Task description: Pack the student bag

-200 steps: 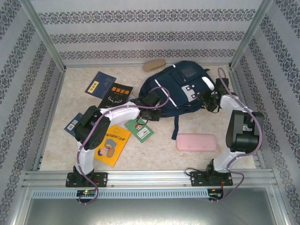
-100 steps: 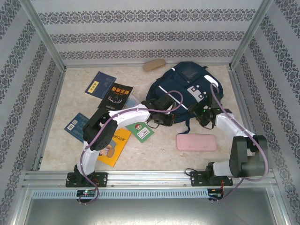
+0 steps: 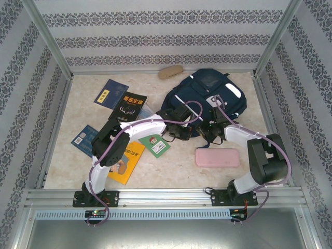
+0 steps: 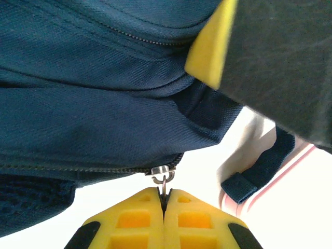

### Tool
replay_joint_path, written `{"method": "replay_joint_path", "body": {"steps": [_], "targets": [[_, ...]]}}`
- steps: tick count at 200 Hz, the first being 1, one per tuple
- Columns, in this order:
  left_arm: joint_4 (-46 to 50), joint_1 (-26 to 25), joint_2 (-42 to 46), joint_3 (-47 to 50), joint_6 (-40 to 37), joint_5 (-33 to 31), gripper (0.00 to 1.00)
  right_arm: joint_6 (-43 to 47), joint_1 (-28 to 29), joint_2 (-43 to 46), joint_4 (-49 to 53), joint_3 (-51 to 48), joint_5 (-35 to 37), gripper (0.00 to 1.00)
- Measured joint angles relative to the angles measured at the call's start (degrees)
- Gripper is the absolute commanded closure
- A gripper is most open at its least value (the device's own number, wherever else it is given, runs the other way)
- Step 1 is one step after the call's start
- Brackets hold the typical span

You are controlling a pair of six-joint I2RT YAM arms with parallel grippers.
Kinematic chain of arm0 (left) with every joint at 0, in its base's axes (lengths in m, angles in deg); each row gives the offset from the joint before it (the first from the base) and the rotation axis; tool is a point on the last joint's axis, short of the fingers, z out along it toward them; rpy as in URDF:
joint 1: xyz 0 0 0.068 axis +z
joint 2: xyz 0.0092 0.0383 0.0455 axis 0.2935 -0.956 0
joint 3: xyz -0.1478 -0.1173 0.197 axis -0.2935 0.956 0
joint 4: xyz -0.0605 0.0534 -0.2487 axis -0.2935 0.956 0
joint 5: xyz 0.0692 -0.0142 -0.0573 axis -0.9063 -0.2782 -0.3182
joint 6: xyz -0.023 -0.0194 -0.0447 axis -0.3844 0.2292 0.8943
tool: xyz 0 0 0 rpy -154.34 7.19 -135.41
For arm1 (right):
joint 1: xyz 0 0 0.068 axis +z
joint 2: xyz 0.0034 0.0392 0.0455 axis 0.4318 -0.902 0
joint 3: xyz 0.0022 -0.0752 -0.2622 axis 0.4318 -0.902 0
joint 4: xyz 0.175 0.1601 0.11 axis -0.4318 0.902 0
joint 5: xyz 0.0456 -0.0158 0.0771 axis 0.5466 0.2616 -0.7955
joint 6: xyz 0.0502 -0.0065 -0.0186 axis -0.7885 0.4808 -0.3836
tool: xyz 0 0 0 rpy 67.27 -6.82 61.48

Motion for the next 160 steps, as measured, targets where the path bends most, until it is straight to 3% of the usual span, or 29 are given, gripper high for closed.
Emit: {"method": "replay_joint_path", "body": {"steps": [42, 94, 122, 160], "targets": [[2.1, 2.4, 0.0, -1.3, -0.6, -1.4, 1.00, 2.1, -2.5, -0.3, 4.6, 2.8, 0.7, 1.00], [6.8, 11.3, -2.4, -5.6, -3.6, -5.3, 1.00, 6.6, -9.0, -0.3, 7.0, 4.3, 0.3, 1.00], [8.5, 15.3, -5.3, -9.6, -5.4, -3.8, 1.00, 8.8, -9.4, -0.3, 7.3, 5.1, -0.6, 1.00], [9.1, 15.8, -6.1, -11.9, -8.5, -1.9, 1.00, 11.2, -11.6, -0.3, 8.4, 6.6, -0.2, 1.00]]}}
